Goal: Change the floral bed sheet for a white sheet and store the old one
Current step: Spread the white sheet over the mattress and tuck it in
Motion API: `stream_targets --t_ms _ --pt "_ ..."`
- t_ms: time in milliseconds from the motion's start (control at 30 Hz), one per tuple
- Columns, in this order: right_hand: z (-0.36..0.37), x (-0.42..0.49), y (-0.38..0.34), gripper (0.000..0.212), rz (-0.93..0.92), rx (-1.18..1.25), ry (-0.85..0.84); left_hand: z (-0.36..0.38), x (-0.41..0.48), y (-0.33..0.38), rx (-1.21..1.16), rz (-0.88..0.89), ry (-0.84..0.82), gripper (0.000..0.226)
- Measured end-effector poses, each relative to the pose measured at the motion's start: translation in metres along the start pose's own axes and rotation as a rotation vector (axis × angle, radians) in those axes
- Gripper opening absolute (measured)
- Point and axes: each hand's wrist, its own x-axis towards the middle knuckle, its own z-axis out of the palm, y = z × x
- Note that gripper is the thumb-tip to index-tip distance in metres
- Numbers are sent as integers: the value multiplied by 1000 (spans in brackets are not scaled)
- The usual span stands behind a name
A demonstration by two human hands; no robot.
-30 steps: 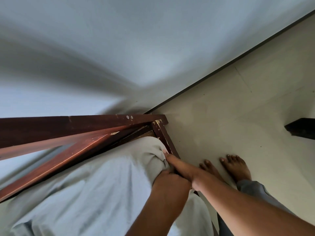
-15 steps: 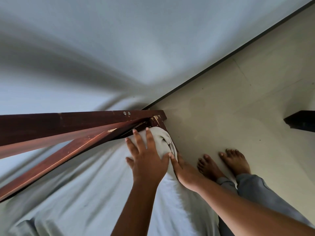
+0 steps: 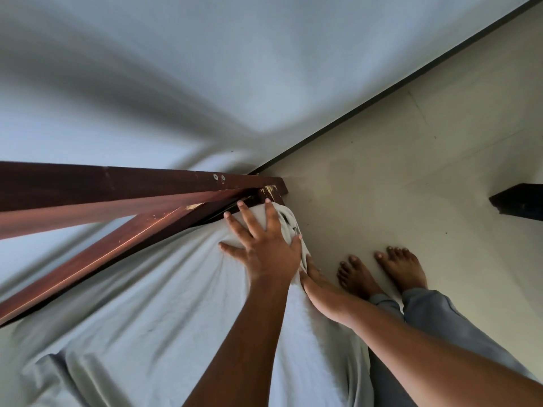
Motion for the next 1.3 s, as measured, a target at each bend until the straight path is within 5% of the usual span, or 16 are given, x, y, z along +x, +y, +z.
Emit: stream_targets --t_ms 233,367,433,533,667,767,900,1067,1300 --pt "-9 -17 42 65 -51 -93 -90 5 -33 18 169 345 -15 60" --pt "-38 -33 39 107 -36 -553 48 27 -91 23 -27 405 -31 46" --pt "-53 -57 16 85 22 -771 63 35 -121 27 -164 396 -35 36" --pt "-68 -61 2 44 -59 -841 269 36 -159 33 -347 313 10 46" --pt "-46 -69 -6 35 -271 -942 374 24 -199 23 -527 -169 85 48" --pt "-17 -77 -19 35 -336 -990 342 21 -220 9 -622 -490 -131 47" --pt "13 -66 -11 36 -271 -1072 258 36 -253 9 -584 -538 -418 44" --pt "22 -62 2 25 -358 -1092 284 61 -276 11 -678 -525 -322 11" --pt "12 -77 13 28 -243 -1109 371 62 -294 26 -781 -364 -384 24"
